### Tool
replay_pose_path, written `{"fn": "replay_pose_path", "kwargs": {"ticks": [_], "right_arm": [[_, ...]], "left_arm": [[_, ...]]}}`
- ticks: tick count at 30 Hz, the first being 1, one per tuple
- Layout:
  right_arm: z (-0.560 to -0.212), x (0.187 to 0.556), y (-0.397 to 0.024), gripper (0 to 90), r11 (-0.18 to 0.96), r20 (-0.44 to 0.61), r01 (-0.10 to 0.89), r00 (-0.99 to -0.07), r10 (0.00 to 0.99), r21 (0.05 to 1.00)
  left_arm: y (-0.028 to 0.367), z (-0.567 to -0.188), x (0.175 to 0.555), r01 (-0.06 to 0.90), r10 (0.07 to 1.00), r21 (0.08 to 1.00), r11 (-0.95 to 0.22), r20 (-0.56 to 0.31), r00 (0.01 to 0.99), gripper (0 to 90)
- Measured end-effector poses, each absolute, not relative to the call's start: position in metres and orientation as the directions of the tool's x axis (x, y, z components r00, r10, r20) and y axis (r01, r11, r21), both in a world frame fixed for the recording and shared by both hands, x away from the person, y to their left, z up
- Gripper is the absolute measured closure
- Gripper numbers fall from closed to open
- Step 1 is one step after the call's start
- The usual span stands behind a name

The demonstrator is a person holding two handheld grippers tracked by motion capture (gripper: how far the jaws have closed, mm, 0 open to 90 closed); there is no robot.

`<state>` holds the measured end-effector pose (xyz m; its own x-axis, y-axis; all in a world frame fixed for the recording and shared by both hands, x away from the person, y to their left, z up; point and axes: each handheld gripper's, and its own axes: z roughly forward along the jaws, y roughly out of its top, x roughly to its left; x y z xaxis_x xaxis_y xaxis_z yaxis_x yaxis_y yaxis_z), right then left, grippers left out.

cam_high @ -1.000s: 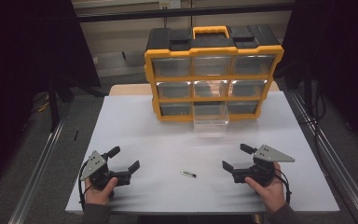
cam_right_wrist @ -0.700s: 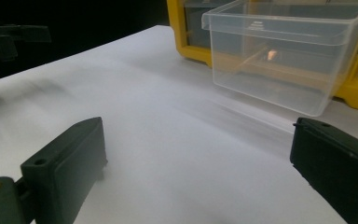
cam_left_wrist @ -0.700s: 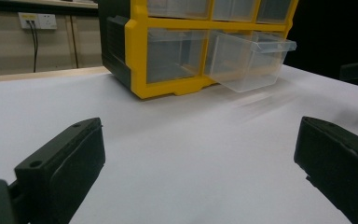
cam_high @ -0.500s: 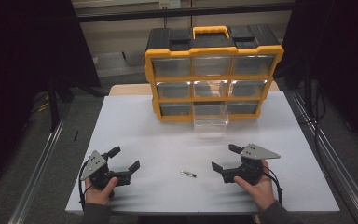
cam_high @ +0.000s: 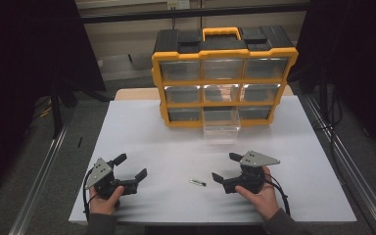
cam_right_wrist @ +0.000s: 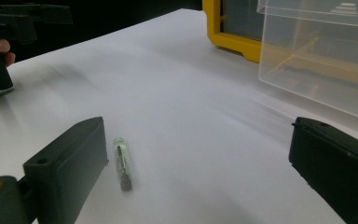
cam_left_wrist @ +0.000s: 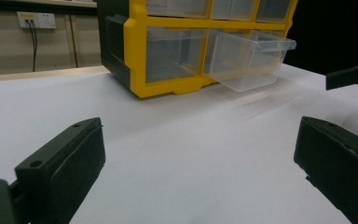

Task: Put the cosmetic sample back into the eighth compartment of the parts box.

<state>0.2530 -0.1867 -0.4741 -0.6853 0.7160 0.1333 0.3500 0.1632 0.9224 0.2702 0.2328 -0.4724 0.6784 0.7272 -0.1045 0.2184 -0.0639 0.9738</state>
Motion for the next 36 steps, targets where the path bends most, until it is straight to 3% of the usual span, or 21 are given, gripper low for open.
{"fn": "replay_pose_path", "kwargs": {"ticks": [25, 36], "right_arm": [[-0.479, 0.263, -0.156, 5.4, 0.253, 0.132, 0.389, -0.734, 0.666, 0.886], [-0.482, 0.267, -0.146, 13.7, 0.29, 0.166, 0.431, -0.756, 0.633, 0.854]], "left_arm": [[0.233, -0.472, 0.271, 0.216, 0.728, 0.974, -0.074, -0.095, 0.679, 1.9], [0.232, -0.473, 0.271, 0.218, 0.728, 0.974, -0.067, -0.102, 0.678, 1.9]]}}
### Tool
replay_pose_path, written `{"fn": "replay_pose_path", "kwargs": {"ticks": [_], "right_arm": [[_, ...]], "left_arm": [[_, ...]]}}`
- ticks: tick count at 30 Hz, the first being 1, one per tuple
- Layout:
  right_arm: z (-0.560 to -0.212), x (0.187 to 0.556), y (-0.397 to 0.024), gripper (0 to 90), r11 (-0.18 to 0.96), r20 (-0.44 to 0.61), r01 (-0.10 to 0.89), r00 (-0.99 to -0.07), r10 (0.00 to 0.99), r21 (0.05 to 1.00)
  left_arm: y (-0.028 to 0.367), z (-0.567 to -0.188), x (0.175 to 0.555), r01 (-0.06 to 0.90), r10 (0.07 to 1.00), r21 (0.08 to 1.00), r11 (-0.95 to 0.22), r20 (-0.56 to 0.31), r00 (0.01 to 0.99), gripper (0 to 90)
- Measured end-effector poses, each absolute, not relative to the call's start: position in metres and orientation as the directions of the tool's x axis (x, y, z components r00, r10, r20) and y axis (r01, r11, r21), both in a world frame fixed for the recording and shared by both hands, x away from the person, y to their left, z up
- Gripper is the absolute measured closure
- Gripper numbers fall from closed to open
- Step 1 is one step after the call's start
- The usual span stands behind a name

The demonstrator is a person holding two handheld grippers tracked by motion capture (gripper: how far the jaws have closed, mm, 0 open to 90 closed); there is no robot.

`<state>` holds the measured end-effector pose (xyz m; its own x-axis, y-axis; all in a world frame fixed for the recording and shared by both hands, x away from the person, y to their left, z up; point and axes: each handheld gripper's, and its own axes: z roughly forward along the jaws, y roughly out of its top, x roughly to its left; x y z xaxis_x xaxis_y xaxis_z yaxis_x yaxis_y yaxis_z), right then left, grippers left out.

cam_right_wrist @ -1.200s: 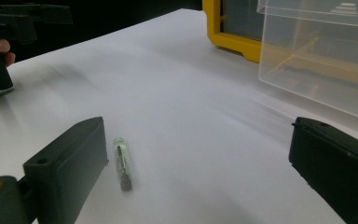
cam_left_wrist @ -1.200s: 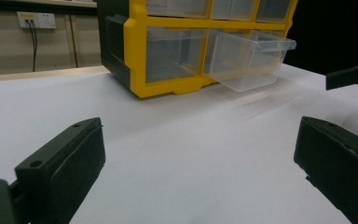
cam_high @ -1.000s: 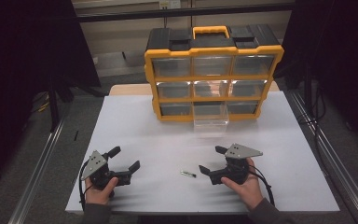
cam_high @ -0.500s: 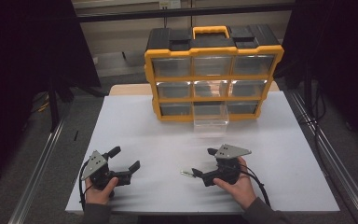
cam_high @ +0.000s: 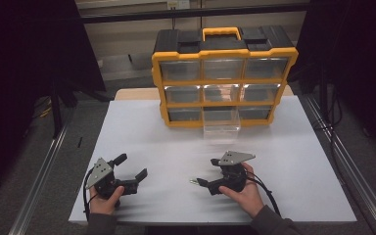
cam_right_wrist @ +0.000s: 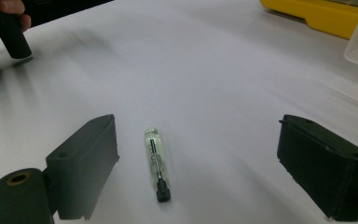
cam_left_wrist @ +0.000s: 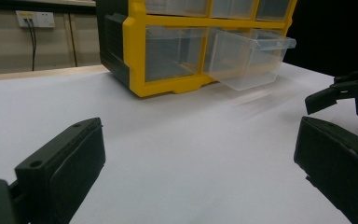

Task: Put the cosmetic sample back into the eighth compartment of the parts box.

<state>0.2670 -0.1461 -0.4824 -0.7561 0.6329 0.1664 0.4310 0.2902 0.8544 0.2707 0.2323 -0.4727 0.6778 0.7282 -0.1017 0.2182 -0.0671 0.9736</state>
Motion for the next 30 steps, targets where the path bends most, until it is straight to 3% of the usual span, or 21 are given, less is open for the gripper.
{"fn": "replay_pose_path", "kwargs": {"ticks": [11, 14, 30], "right_arm": [[-0.484, 0.271, -0.141, 25.9, 0.322, 0.183, 0.449, -0.774, 0.606, 0.833], [-0.484, 0.272, -0.141, 36.5, 0.324, 0.195, 0.459, -0.776, 0.6, 0.827], [-0.484, 0.274, -0.132, 72.2, 0.392, 0.222, 0.491, -0.799, 0.56, 0.778]], "left_arm": [[0.232, -0.473, 0.271, 0.218, 0.727, 0.974, -0.068, -0.101, 0.679, 1.9], [0.232, -0.473, 0.271, 0.217, 0.723, 0.974, -0.068, -0.102, 0.683, 1.9], [0.232, -0.473, 0.271, 0.216, 0.722, 0.973, -0.079, -0.094, 0.685, 1.8]]}}
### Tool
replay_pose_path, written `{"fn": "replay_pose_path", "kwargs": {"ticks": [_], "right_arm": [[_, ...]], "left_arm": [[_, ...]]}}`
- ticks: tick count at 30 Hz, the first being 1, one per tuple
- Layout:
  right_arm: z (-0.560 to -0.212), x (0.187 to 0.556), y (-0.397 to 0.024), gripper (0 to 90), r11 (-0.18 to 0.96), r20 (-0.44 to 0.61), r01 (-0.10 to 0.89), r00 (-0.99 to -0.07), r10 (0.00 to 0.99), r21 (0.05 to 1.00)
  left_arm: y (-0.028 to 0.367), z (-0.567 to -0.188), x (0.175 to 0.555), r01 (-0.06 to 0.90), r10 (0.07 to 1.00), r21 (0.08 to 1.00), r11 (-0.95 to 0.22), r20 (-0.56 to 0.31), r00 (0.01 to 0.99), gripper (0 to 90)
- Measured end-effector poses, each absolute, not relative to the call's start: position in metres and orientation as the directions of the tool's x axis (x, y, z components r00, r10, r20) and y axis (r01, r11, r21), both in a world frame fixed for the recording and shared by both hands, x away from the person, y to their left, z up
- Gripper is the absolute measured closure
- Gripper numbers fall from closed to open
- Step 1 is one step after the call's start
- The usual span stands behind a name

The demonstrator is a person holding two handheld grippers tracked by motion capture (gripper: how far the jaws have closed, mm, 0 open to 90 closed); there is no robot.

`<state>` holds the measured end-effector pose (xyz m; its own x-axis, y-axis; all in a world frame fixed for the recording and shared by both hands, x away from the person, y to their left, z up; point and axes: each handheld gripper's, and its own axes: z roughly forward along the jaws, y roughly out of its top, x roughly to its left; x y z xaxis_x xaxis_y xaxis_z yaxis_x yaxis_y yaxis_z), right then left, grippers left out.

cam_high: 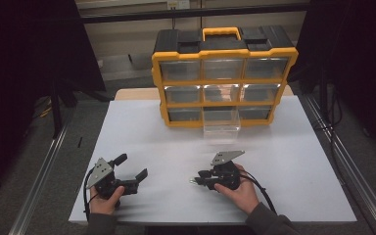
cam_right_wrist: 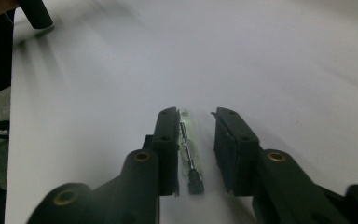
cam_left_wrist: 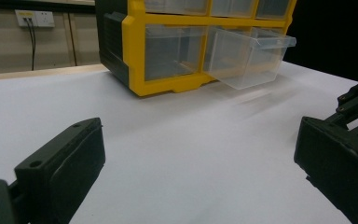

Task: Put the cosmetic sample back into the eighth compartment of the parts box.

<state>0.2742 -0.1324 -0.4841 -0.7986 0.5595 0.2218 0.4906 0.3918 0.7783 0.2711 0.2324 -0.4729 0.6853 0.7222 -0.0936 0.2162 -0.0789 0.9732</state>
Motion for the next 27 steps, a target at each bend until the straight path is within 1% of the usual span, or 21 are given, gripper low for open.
{"fn": "replay_pose_path", "kwargs": {"ticks": [4, 6, 11, 12, 13, 18, 27], "right_arm": [[-0.486, 0.275, -0.128, 79.1, 0.423, 0.209, 0.488, -0.806, 0.554, 0.763], [-0.49, 0.275, -0.125, 80.8, 0.439, 0.204, 0.493, -0.806, 0.556, 0.751], [-0.489, 0.276, -0.126, 81.1, 0.441, 0.211, 0.495, -0.808, 0.55, 0.749], [-0.489, 0.276, -0.126, 81.3, 0.443, 0.212, 0.498, -0.807, 0.552, 0.745], [-0.489, 0.276, -0.126, 81.4, 0.435, 0.22, 0.504, -0.803, 0.554, 0.746], [-0.488, 0.277, -0.127, 81.4, 0.439, 0.219, 0.501, -0.807, 0.549, 0.746], [-0.478, 0.279, -0.133, 81.4, 0.391, 0.271, 0.514, -0.804, 0.529, 0.763]], "left_arm": [[0.232, -0.473, 0.271, 0.219, 0.726, 0.973, -0.079, -0.094, 0.681, 1.8], [0.233, -0.473, 0.271, 0.217, 0.725, 0.972, -0.091, -0.084, 0.684, 1.8], [0.233, -0.473, 0.272, 0.215, 0.721, 0.972, -0.094, -0.082, 0.688, 1.8], [0.231, -0.473, 0.271, 0.219, 0.722, 0.973, -0.072, -0.1, 0.685, 1.8], [0.233, -0.473, 0.272, 0.215, 0.721, 0.972, -0.094, -0.082, 0.688, 1.8], [0.233, -0.473, 0.271, 0.216, 0.726, 0.972, -0.092, -0.083, 0.683, 1.9], [0.232, -0.473, 0.272, 0.217, 0.726, 0.973, -0.082, -0.09, 0.681, 1.9]]}}
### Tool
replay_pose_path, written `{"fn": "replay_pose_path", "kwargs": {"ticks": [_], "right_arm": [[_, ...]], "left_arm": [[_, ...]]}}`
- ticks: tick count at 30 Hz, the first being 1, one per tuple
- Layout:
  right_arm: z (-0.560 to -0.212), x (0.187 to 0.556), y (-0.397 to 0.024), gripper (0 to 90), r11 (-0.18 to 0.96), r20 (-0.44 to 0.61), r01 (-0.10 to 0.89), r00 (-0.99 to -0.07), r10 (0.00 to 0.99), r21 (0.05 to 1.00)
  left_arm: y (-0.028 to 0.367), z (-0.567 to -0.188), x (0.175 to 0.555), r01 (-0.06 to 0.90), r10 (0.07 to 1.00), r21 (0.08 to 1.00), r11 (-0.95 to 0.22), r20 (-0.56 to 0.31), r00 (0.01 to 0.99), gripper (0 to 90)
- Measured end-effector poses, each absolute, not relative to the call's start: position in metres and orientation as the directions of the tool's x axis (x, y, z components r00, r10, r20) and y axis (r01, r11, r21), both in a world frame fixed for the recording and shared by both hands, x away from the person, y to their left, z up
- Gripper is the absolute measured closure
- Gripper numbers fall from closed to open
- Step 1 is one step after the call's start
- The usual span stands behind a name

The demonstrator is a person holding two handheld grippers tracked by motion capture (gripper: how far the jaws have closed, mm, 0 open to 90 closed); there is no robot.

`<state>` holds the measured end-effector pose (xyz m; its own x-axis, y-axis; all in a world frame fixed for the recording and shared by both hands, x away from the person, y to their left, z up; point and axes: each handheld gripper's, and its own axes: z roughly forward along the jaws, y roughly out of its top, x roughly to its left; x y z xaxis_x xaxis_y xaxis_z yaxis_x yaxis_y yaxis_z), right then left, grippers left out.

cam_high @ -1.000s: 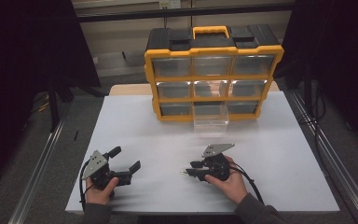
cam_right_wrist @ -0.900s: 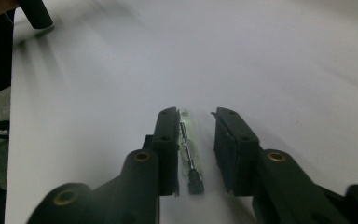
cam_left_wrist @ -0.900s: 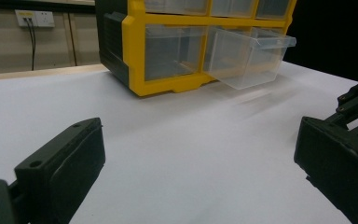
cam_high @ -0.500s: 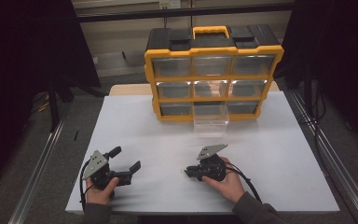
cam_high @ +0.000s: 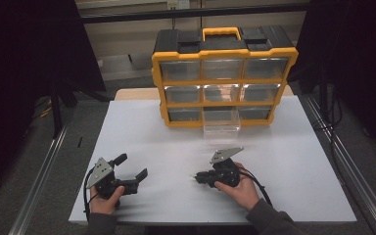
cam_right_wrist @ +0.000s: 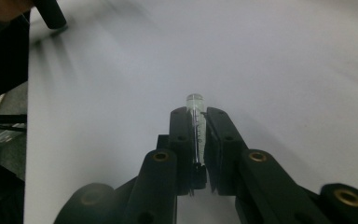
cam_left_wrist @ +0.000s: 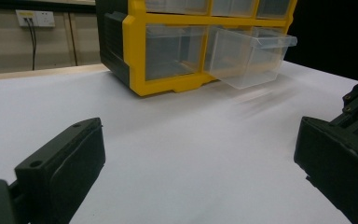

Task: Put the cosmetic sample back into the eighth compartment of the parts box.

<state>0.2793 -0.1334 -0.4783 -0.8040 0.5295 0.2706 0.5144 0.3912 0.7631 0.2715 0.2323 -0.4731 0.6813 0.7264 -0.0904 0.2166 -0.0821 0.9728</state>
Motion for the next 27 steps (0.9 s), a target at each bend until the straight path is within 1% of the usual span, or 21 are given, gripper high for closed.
{"fn": "replay_pose_path", "kwargs": {"ticks": [5, 7, 17, 19, 21, 27], "right_arm": [[-0.472, 0.281, -0.136, 81.4, 0.392, 0.268, 0.507, -0.809, 0.523, 0.767], [-0.468, 0.282, -0.136, 81.4, 0.39, 0.265, 0.502, -0.812, 0.521, 0.772], [-0.462, 0.287, -0.141, 81.4, 0.374, 0.283, 0.508, -0.81, 0.514, 0.776], [-0.46, 0.287, -0.142, 81.4, 0.382, 0.274, 0.5, -0.815, 0.51, 0.777], [-0.457, 0.288, -0.142, 81.4, 0.379, 0.276, 0.503, -0.813, 0.513, 0.777], [-0.45, 0.292, -0.145, 81.4, 0.376, 0.277, 0.497, -0.817, 0.505, 0.782]], "left_arm": [[0.233, -0.473, 0.272, 0.215, 0.726, 0.972, -0.096, -0.079, 0.683, 1.9], [0.232, -0.473, 0.272, 0.218, 0.724, 0.973, -0.076, -0.097, 0.683, 1.9], [0.232, -0.473, 0.272, 0.217, 0.726, 0.973, -0.074, -0.097, 0.681, 1.9], [0.233, -0.473, 0.272, 0.217, 0.727, 0.972, -0.096, -0.081, 0.682, 1.9], [0.232, -0.473, 0.271, 0.218, 0.724, 0.972, -0.082, -0.093, 0.684, 1.9], [0.232, -0.473, 0.272, 0.217, 0.729, 0.973, -0.081, -0.091, 0.678, 1.9]]}}
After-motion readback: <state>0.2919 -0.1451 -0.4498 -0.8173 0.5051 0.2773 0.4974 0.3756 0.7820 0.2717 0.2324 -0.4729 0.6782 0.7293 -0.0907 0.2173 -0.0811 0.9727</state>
